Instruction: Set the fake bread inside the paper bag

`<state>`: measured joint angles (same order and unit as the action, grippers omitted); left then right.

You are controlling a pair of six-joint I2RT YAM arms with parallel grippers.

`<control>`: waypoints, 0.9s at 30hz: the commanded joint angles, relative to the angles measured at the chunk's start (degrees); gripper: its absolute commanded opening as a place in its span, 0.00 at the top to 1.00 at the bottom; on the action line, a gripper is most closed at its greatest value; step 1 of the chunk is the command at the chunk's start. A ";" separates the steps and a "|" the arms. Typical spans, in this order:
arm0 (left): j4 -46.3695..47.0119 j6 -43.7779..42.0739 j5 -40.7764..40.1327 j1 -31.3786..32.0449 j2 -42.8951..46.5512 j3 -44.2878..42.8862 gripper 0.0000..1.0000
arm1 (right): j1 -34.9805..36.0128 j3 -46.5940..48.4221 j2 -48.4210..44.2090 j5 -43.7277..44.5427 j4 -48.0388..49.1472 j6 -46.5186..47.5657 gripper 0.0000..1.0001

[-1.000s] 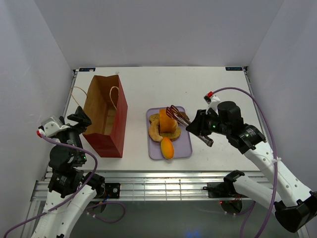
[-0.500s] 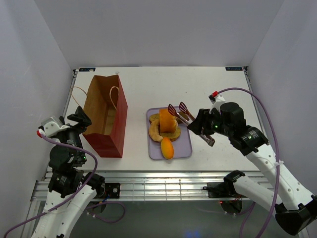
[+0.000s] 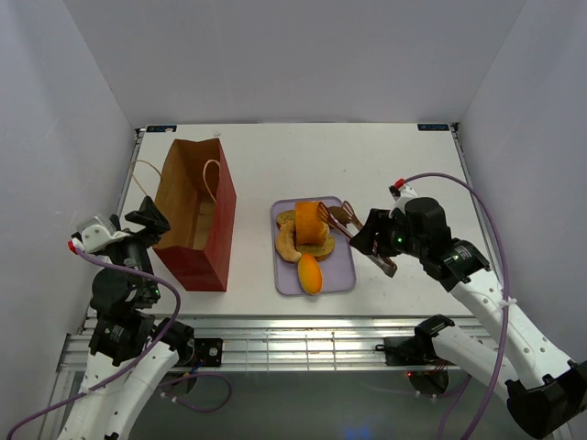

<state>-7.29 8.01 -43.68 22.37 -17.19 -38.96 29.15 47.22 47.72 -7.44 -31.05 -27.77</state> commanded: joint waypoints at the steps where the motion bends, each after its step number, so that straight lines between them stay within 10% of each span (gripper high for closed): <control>1: -0.45 -0.01 0.79 0.48 0.14 -0.15 0.08 | -0.67 -2.13 -0.70 -2.30 5.99 -1.93 0.35; 27: -0.36 -0.45 1.32 1.18 0.23 0.02 0.08 | -1.11 -7.32 2.55 -9.69 16.46 -6.51 0.39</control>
<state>-7.29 7.94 -43.35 23.11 -17.19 -38.98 28.23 40.25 50.04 -15.27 -18.63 -33.74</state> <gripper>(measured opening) 0.918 0.624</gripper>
